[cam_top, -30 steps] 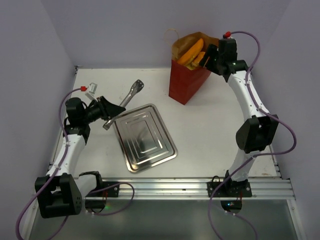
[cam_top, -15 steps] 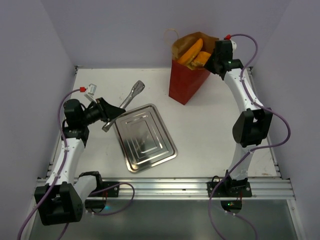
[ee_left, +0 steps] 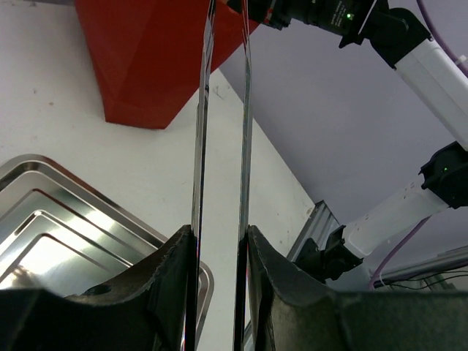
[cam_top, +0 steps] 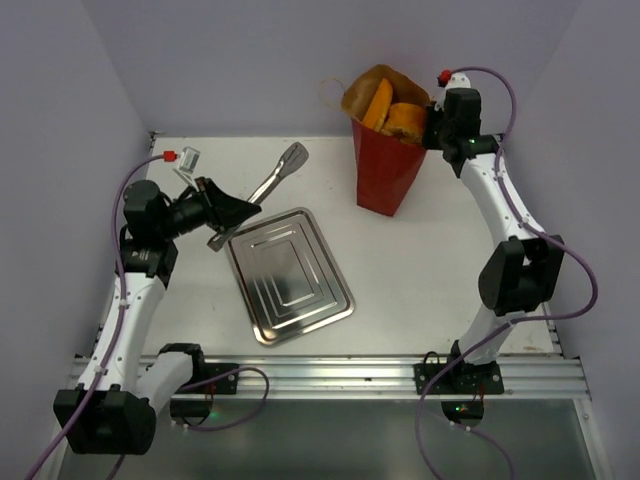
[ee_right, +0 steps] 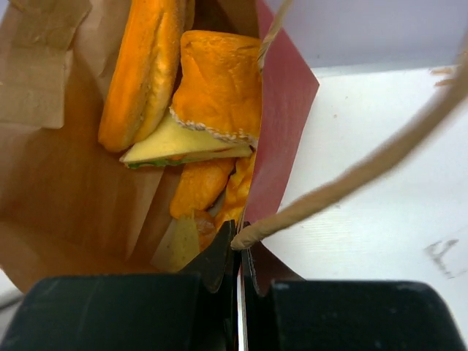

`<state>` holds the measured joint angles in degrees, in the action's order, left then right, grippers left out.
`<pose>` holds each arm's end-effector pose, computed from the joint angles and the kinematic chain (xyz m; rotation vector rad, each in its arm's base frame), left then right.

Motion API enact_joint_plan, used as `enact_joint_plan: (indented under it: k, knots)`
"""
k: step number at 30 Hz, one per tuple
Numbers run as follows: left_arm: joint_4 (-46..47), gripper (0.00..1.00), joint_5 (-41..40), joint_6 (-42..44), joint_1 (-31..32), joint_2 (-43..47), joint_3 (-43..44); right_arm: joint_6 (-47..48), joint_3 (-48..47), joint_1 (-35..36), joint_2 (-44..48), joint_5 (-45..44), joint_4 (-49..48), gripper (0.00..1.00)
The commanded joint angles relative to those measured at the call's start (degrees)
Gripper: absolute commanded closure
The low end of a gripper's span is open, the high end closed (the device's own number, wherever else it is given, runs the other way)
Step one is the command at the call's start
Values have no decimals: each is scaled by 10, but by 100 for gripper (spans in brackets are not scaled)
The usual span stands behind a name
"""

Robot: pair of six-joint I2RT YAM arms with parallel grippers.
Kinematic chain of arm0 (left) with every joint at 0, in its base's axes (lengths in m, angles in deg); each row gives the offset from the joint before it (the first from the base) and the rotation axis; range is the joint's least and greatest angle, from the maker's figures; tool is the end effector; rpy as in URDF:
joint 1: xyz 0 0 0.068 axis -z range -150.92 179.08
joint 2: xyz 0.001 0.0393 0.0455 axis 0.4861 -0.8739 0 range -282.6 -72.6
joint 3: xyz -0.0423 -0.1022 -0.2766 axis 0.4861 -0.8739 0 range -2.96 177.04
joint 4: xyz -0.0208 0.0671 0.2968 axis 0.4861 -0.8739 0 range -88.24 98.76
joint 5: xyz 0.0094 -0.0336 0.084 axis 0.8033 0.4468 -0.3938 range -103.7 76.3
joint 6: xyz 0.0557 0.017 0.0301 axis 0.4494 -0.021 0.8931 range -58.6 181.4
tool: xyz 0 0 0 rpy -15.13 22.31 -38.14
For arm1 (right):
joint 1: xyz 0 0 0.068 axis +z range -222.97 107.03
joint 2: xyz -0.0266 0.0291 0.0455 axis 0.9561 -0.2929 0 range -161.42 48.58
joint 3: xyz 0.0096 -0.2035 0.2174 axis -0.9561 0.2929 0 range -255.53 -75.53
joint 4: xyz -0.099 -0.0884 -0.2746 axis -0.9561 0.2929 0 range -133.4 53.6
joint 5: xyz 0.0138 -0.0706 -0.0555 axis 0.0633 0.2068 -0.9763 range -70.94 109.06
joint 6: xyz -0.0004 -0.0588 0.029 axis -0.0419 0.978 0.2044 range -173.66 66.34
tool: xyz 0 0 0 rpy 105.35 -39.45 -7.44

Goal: Take the fake bread out of the paper bag

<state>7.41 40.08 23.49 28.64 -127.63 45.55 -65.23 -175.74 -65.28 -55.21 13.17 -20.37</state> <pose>0.2536 -0.0397 0.3634 0.1481 1.8153 -1.2664 0.4916 0.0611 0.3806 0.1334 2.0299 0.1069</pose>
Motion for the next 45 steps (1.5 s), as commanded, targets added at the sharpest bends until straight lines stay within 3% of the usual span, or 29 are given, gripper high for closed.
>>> enact_joint_plan:
  k: [1,14,21,29,45]
  knots:
    - [-23,63,-4,-1,27,6,45,160,31,-14,99,33,-96,100]
    - [-47,63,-32,-17,97,-28,70,366,142,-14,218,96,-76,100]
    - [-45,64,-89,-23,175,-50,41,337,235,-14,252,106,-102,100]
    - [-36,64,-161,-56,277,-77,-1,290,273,-14,262,112,-116,100]
    - [114,63,-242,-150,321,-247,-8,251,367,-13,300,147,-149,100]
